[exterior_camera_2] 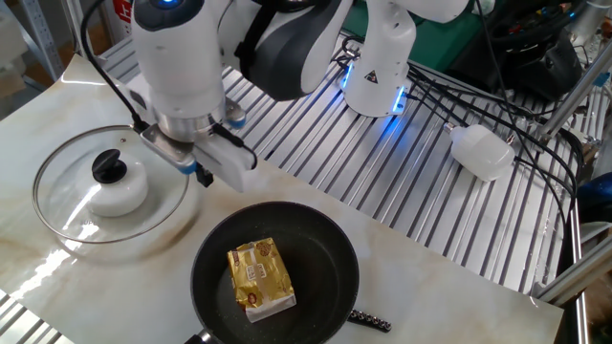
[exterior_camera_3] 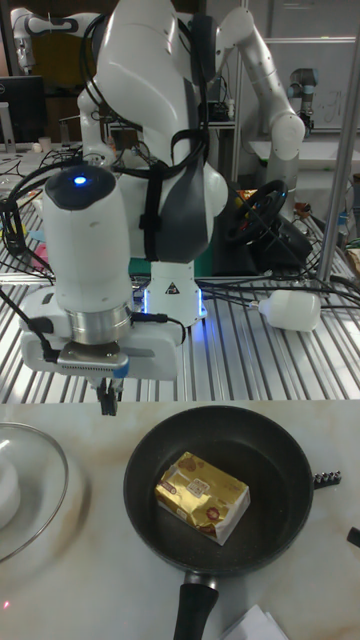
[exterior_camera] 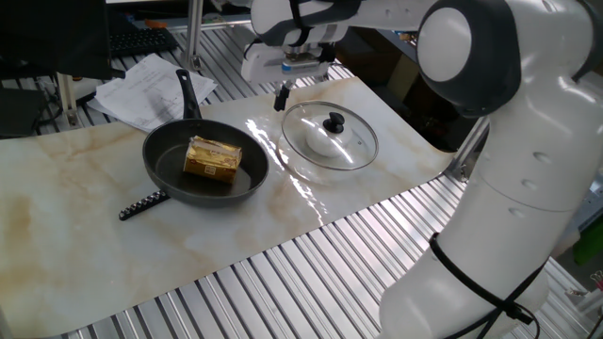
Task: Cover the pot with the lid
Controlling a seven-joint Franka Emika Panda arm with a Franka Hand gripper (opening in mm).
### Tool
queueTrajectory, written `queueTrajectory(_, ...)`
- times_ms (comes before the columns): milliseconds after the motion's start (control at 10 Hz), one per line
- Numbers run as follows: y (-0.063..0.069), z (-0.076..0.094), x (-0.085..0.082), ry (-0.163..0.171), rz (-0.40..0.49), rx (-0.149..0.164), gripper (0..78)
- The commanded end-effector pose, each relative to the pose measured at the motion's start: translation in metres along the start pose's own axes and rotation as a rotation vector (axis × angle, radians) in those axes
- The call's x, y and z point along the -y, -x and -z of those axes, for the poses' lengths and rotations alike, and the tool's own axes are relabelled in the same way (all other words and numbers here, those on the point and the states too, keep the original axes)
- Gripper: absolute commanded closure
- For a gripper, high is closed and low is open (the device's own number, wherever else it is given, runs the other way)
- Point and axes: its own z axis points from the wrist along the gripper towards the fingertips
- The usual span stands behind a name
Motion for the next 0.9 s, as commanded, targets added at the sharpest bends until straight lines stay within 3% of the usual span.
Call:
queueTrajectory(100, -0.001, 0.007, 0.005, -0.033, -0.054, -0.025, 77.6)
queueTrajectory(300, 0.004, 0.017, 0.032, -0.083, 0.007, -0.020, 77.6)
queueTrajectory(400, 0.010, 0.017, 0.054, -0.076, 0.046, -0.021, 77.6)
queueTrajectory(600, 0.023, 0.001, 0.102, -0.072, 0.138, -0.014, 77.6)
queueTrajectory(900, 0.038, -0.009, 0.140, -0.072, 0.221, -0.011, 77.6)
